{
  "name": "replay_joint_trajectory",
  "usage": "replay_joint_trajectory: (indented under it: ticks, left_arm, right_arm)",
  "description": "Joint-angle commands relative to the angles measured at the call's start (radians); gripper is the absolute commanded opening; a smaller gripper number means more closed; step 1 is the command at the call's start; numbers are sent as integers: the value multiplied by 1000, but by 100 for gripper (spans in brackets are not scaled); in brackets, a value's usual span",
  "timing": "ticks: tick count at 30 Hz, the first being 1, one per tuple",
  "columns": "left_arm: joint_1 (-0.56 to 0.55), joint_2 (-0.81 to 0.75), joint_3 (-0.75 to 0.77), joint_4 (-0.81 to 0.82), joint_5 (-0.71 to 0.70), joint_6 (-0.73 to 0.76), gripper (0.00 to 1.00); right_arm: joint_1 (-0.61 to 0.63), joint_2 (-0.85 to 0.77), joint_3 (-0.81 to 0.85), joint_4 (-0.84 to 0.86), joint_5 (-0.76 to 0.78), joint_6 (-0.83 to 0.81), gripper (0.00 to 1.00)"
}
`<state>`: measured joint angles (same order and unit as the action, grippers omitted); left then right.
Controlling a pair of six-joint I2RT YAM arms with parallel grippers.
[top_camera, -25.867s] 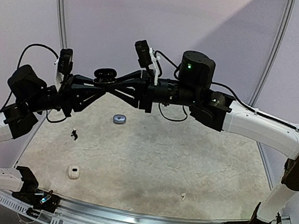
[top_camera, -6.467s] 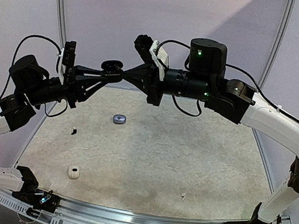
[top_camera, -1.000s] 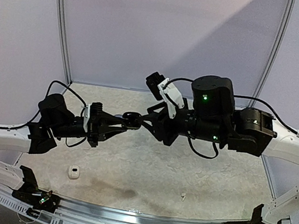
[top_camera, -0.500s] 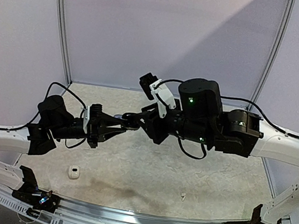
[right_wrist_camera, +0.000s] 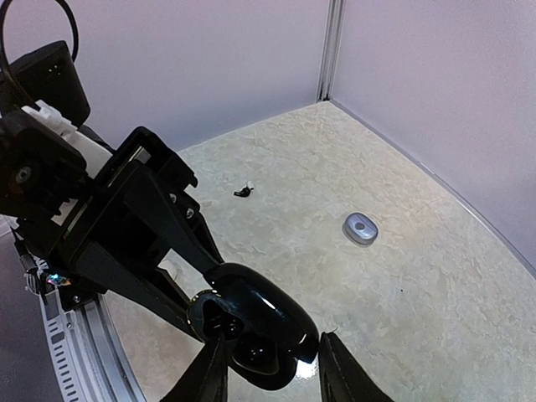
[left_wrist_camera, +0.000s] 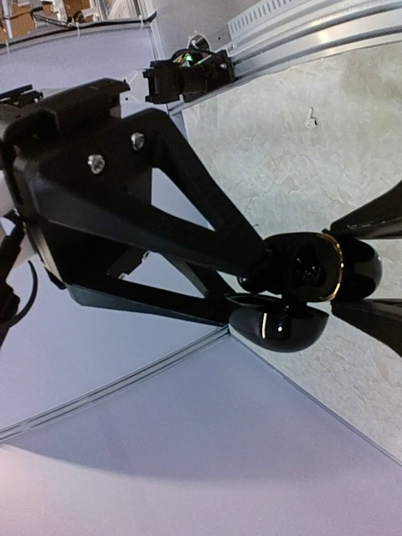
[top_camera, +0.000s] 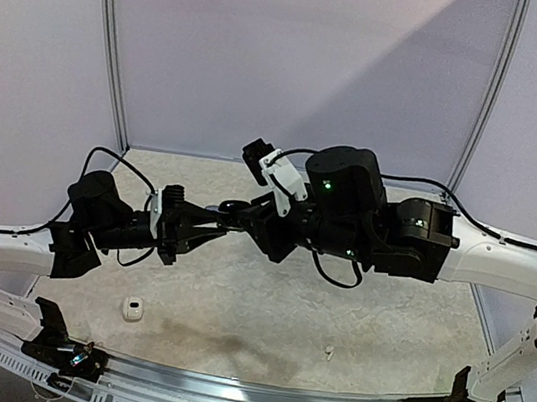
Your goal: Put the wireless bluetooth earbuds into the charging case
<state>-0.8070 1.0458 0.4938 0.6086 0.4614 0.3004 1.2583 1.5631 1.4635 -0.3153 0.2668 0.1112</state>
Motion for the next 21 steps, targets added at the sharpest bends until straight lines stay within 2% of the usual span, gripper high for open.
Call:
replay_joint_trajectory:
  ticks: [1,12,21]
  left_arm:
    - [-14,10,-11,25,-18,-4,0]
    - [-12,16,-9,15,-29,-12,0]
    - [-12,20,-3,1,-98,-31,0]
  right_arm:
    - [12,30,35,-42,22,34,38]
    - [21,-41,38,-74,107,82,42]
    - [20,-52,82,-125,101,317,39]
